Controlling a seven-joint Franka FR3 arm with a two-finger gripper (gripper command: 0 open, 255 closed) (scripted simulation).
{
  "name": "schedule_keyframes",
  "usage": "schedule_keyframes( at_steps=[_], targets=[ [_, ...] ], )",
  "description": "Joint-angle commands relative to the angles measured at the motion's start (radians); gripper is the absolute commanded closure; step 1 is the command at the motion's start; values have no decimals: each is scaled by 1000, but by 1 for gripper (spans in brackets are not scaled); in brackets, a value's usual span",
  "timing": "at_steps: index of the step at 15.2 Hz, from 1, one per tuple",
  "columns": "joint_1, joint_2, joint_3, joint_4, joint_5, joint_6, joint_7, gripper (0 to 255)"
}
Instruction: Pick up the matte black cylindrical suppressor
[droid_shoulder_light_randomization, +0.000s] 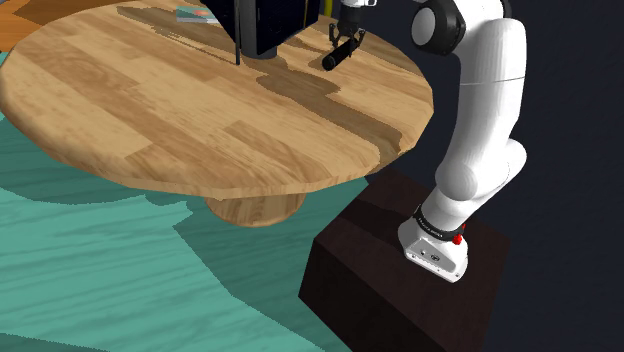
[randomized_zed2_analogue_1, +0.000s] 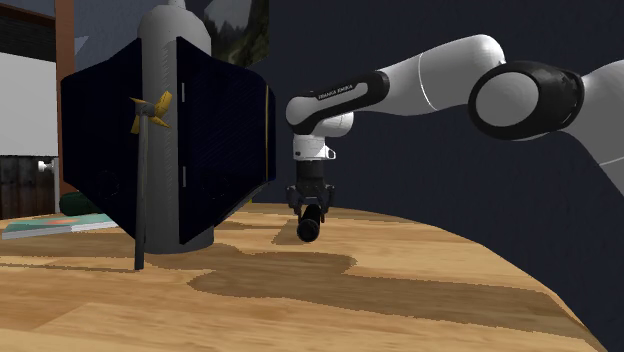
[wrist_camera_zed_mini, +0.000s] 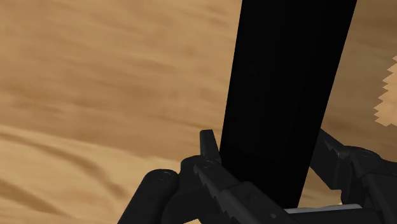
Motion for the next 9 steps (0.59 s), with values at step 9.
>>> schedule_keyframes(
  at_steps=[9],
  targets=[
    [-1,1,0,27,0,-26,1,255]
  ],
)
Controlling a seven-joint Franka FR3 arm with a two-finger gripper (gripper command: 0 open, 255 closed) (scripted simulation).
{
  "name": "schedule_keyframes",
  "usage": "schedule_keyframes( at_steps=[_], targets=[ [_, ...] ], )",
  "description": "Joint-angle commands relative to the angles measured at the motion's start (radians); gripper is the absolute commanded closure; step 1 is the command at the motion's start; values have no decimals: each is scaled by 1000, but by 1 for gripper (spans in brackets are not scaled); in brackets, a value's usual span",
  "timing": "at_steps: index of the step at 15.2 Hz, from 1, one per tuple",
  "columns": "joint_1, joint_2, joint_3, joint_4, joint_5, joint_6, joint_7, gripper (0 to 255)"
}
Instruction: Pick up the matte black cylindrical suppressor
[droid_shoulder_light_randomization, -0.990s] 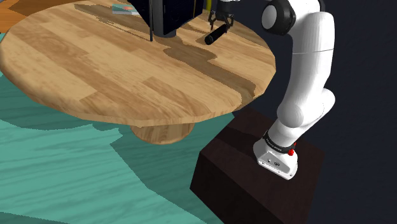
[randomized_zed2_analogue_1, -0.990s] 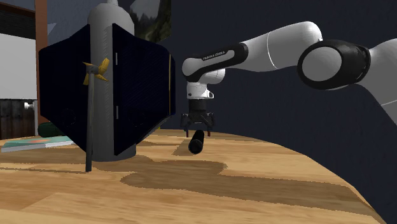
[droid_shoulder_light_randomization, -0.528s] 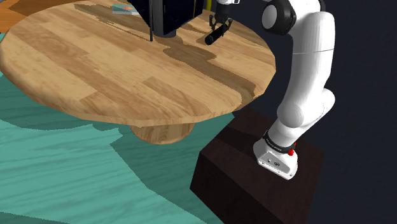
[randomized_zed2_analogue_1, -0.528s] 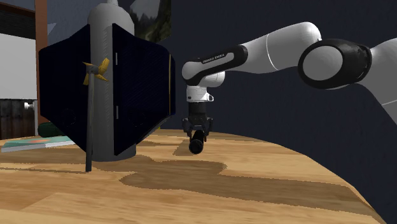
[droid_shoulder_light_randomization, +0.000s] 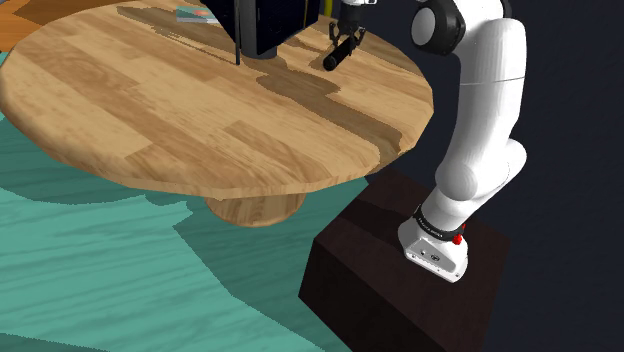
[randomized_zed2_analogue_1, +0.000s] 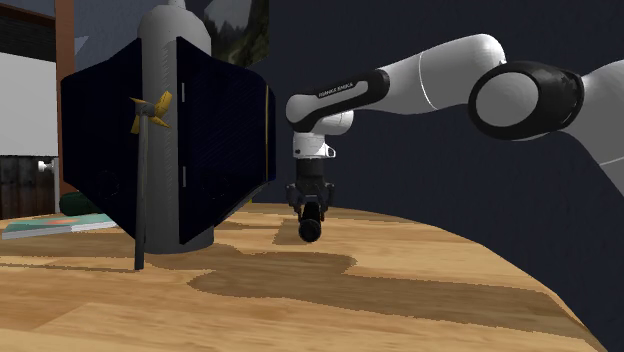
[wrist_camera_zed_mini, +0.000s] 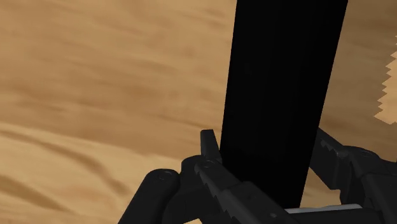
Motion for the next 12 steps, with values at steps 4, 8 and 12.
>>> schedule_keyframes(
  at_steps=[4,8,12],
  targets=[
    [-8,15,0,90,2,-74,0,255],
    [-17,39,1,183,6,-144,2,255],
    [-30,77,3,303,12,-225,4,255]
  ],
)
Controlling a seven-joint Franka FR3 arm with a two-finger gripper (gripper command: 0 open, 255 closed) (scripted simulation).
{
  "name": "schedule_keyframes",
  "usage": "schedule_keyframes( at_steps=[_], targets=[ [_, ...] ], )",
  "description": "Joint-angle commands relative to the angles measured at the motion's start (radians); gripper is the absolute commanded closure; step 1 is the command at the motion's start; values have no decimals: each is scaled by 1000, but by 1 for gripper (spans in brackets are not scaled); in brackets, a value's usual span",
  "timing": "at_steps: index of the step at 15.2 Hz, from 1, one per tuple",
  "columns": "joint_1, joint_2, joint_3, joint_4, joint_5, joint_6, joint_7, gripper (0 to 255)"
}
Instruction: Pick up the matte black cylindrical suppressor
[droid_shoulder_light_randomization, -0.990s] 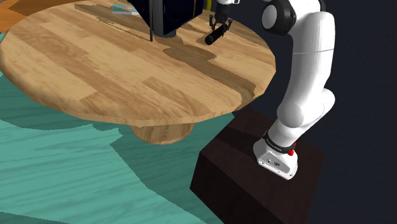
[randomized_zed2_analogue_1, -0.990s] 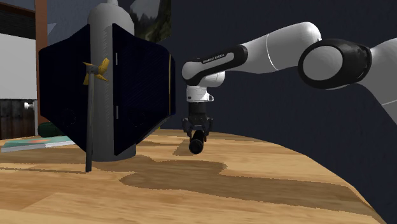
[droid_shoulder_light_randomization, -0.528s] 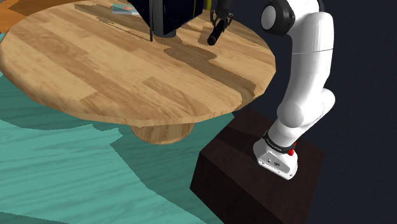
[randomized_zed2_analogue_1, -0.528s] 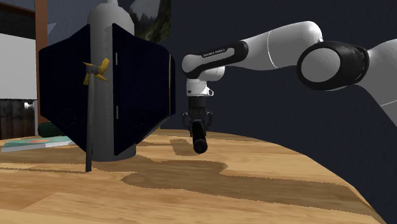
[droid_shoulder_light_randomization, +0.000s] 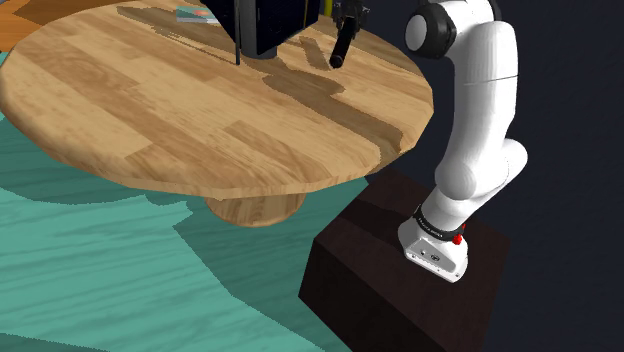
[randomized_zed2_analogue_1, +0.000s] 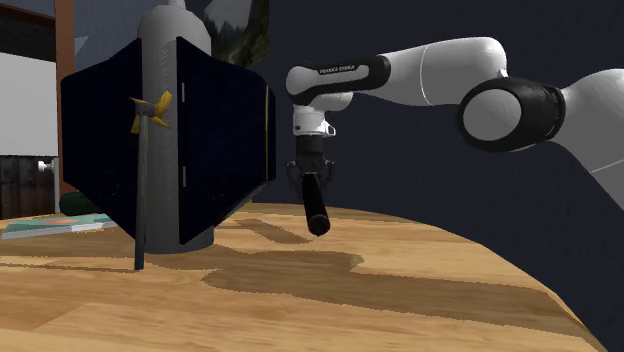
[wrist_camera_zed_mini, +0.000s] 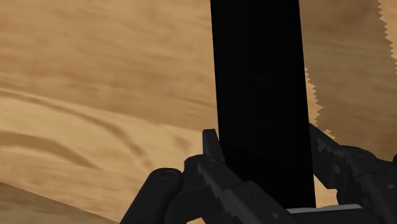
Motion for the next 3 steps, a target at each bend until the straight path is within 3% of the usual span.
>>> schedule_keyframes(
  at_steps=[1,3],
  targets=[
    [-9,24,1,68,4,-43,0,255],
    [-10,26,1,73,4,-47,0,255]
  ],
)
